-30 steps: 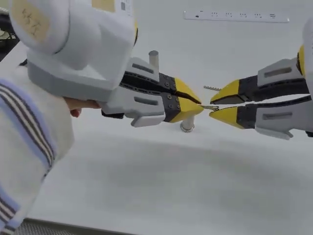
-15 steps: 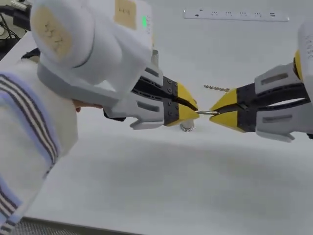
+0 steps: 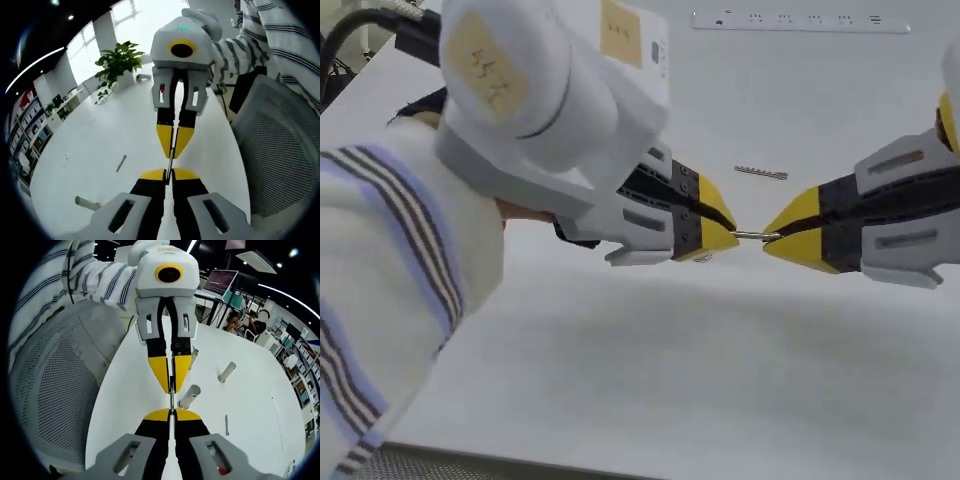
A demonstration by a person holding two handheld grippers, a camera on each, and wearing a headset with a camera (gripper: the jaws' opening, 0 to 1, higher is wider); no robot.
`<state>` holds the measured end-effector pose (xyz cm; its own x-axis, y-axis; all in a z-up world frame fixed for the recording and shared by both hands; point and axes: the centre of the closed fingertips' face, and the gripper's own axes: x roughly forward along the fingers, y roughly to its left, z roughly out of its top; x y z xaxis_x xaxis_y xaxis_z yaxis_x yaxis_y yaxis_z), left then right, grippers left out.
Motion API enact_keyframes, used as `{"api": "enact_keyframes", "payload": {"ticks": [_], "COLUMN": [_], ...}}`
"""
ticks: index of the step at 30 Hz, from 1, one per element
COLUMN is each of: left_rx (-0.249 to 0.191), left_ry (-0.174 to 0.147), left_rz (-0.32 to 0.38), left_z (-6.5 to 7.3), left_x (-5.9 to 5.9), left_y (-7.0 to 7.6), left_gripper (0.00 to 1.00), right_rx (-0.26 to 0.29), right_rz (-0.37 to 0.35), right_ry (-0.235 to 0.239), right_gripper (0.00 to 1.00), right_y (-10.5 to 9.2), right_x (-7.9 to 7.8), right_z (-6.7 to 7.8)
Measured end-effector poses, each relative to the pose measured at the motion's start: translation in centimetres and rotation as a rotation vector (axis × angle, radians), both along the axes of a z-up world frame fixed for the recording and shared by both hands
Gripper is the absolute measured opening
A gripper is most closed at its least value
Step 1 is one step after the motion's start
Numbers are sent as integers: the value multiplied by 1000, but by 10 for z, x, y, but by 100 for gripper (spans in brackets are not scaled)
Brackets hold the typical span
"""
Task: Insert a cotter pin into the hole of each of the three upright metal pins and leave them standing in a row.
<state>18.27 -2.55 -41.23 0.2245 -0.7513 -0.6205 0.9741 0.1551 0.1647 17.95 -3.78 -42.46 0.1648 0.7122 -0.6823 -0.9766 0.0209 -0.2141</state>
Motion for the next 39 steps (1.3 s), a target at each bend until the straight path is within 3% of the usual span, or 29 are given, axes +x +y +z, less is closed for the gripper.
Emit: {"api": "enact_keyframes", "payload": {"ticks": [6, 11, 17, 28, 39], "left_rx": [4, 10, 24, 50, 65], "left_ry": [-19, -13, -13, 4, 7], "left_rz": [46, 79, 95, 96, 83], "left_z": [-1, -4, -6, -14, -20], "left_x": [12, 21, 24, 28, 34], "left_y": [6, 11, 11, 14, 15], "left_gripper": [7, 12, 15, 17, 10], "right_rx": [17, 18, 0, -30, -37], "right_rz": [-64, -100, -140, -129, -105], "right_ry": [10, 18, 29, 41, 45], "right_gripper": [0, 0, 0, 0, 0], "right_y": [-6, -11, -18, -18, -13], "right_x": [10, 17, 27, 32, 32], "right_z": [0, -5, -15, -25, -24]}}
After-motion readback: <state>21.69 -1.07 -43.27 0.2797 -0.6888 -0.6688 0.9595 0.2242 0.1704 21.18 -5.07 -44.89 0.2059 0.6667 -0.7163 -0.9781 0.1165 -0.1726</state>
